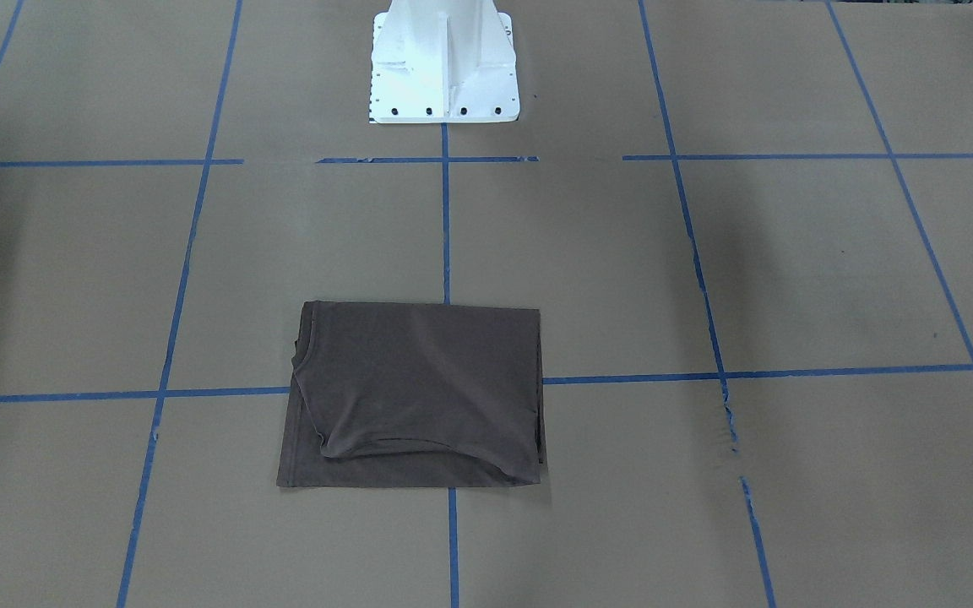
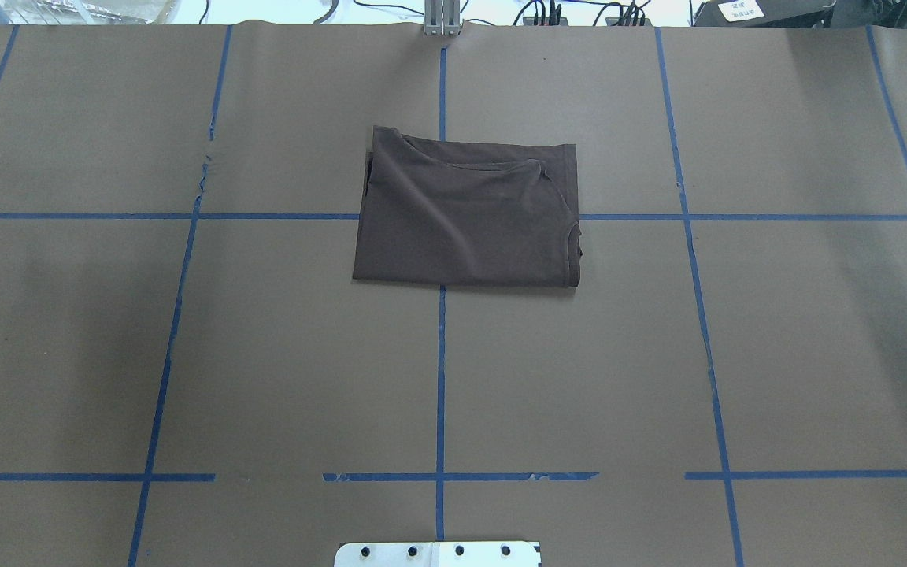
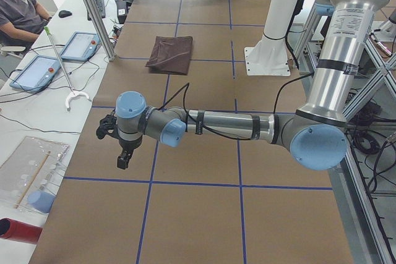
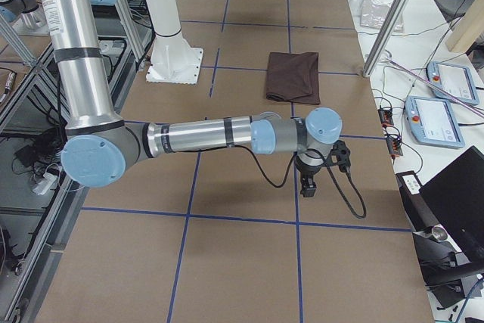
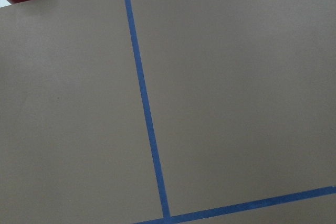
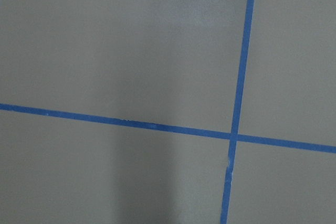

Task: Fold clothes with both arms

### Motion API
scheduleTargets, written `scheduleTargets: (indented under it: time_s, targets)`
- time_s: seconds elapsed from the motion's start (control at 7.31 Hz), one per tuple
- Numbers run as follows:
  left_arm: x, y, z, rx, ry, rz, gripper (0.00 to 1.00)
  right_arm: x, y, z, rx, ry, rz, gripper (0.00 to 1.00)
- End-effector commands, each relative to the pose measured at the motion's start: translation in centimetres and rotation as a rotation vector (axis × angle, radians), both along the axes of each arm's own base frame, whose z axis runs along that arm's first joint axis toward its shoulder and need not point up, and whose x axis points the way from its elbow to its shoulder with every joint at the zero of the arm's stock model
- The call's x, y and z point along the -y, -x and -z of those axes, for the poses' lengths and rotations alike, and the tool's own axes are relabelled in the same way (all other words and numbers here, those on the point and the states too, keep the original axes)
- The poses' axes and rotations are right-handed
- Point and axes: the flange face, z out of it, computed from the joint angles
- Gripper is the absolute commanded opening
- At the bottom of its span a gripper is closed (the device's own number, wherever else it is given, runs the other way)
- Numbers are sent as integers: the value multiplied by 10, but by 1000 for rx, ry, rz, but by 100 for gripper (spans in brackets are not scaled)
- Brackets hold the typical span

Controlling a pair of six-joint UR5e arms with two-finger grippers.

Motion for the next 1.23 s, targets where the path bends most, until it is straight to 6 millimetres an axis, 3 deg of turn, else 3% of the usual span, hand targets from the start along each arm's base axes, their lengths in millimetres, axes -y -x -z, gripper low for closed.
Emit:
scheduleTargets:
  time_s: [0.0,0.14,0.27,0.41,0.55,0.82,1.1]
  targets:
    - [-30,34,12,26,8,-22,100,-44,-19,-7,-4,1,-36,100]
    - [-44,37,32,25,44,-18,100,-62,-26,-24,24,54,-54,100]
    - [-64,37,25,19,92,-17,100,-73,-26,-34,42,79,-56,100]
    - [-72,34,16,-14,117,-15,100,-80,-26,-42,44,96,-57,100]
    - [-71,30,21,-50,84,-34,100,-87,-31,-48,47,111,-67,100]
    - [-94,29,-23,-36,110,-33,100,-113,-29,-65,68,150,-69,100]
    - [-102,36,-47,31,157,-16,100,-120,-33,-71,58,162,-77,100]
